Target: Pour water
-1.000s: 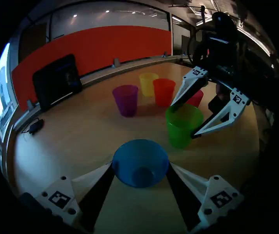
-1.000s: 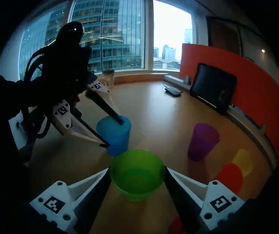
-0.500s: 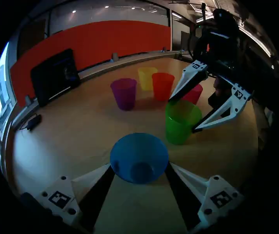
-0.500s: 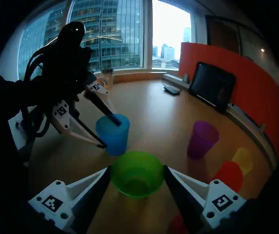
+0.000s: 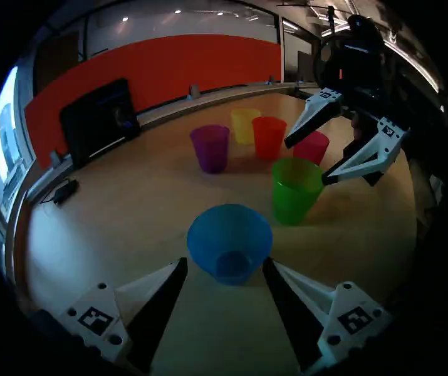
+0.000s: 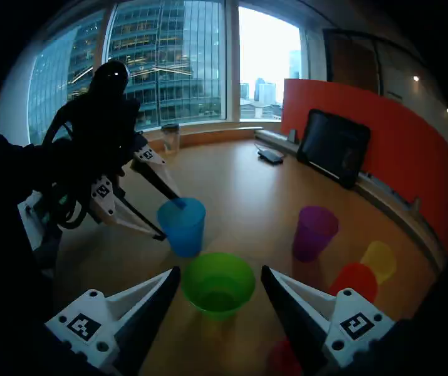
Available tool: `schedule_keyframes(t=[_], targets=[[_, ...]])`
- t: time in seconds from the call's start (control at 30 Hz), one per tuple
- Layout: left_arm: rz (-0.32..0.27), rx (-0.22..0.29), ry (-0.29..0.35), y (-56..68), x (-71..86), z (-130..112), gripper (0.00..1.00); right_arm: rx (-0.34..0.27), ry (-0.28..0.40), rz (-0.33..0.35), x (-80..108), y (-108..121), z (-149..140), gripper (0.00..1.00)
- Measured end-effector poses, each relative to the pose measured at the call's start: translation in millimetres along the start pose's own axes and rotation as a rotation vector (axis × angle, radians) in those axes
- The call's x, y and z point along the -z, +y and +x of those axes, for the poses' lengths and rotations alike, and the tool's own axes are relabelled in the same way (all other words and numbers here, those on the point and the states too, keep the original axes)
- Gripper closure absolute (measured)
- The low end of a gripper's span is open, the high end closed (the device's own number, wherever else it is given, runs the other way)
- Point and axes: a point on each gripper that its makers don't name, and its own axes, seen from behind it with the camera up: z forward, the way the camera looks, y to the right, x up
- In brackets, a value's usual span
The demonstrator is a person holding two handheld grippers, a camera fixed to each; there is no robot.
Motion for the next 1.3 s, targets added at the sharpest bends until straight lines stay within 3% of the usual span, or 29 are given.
schedule_keyframes(t=[0.3,0.5,0.7,0.9,1.13,1.3], targets=[[0.028,0.009,0.014,-3.7,18.5,-2.0,0.11,-0.016,0.05,-0.033,20.5,2.6,9.8,0.0],[0.065,0.035,0.055,-14.0,34.6,3.0,0.11,-0.019,0.094,-0.086,41.9,9.7,16.5,0.0],[0.134,0.049,0.145,-30.3,59.3,21.1,0.11,-0.016,0.157,-0.168,66.1,17.3,26.1,0.0],[0.237,0.066,0.253,-58.5,89.0,44.6,0.11,-0.013,0.215,-0.263,91.7,26.9,31.9,0.0],[0.377,0.126,0.428,-94.0,132.4,78.4,0.11,-0.064,0.323,-0.405,130.0,47.8,45.4,0.0],[0.468,0.136,0.54,-104.3,156.9,99.3,0.12,-0.106,0.407,-0.528,162.2,68.3,54.5,0.0]])
